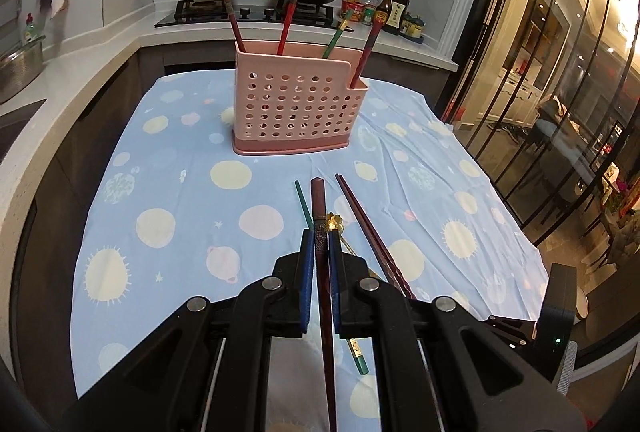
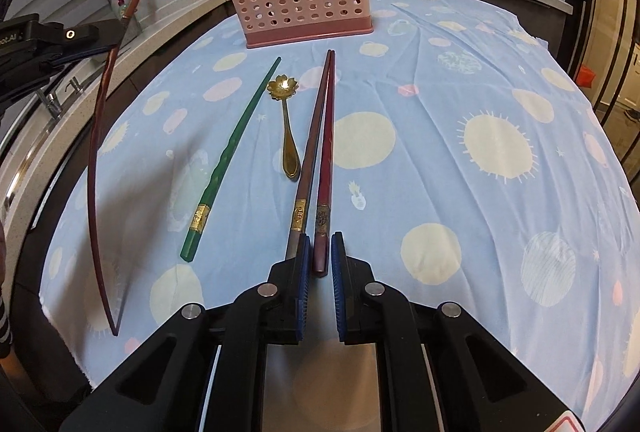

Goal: Organize utensils

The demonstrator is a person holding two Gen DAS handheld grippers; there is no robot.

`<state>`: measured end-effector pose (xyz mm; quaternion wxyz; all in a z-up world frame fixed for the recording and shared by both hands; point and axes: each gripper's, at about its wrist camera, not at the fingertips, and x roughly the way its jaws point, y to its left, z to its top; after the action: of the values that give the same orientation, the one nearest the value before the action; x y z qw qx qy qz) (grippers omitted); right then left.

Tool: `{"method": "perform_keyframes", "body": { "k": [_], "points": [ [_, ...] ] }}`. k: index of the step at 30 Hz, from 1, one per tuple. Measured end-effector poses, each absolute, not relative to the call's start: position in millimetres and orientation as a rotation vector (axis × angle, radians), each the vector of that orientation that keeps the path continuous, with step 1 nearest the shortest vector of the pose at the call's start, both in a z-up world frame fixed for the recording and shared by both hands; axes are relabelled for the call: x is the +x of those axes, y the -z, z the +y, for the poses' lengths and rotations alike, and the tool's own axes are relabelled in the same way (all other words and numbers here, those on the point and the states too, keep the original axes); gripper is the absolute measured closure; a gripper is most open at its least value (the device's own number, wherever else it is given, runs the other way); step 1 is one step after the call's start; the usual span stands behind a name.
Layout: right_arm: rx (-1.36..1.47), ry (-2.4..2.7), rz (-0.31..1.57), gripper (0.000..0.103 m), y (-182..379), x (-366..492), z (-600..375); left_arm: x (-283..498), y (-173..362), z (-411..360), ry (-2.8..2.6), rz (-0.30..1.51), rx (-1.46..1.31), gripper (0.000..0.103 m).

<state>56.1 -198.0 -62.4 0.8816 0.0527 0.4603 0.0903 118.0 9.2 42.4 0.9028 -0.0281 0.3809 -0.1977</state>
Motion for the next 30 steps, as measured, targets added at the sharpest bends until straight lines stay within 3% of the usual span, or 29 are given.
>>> {"method": "perform_keyframes", "body": {
  "k": [7, 18, 19, 21, 22, 23, 30],
  "points": [
    [0.104, -0.163, 0.924, 0.096, 55.9, 55.1, -202.1, 110.7, -53.9, 15.5, 0.406, 0.763, -0.068, 0.096],
    [0.124, -0.132, 0.738, 0.096, -16.3, 45.5, -224.2, 99.2, -83.7, 22.3, 0.404, 0.684, -0.066, 0.095],
    [0.125, -0.133, 0.737, 0.096, -16.0, 44.7, -224.0, 102.2, -76.9, 21.4, 0.395, 0.700, -0.060, 0.093],
    [0.129, -0.136, 0.744, 0.096, -12.5, 43.6, -223.2, 111.6, -57.0, 18.9, 0.394, 0.749, -0.050, 0.076],
    [0.136, -0.138, 0.747, 0.096, -10.1, 42.8, -223.4, 117.2, -45.6, 17.9, 0.378, 0.773, -0.045, 0.059],
    [0.146, -0.142, 0.750, 0.096, -7.9, 40.7, -224.3, 123.3, -32.7, 16.6, 0.368, 0.794, -0.035, 0.055],
    [0.156, -0.148, 0.757, 0.096, -5.6, 40.9, -225.3, 164.1, 52.1, 5.6, 0.337, 0.997, -0.021, 0.056]
  ]
}}
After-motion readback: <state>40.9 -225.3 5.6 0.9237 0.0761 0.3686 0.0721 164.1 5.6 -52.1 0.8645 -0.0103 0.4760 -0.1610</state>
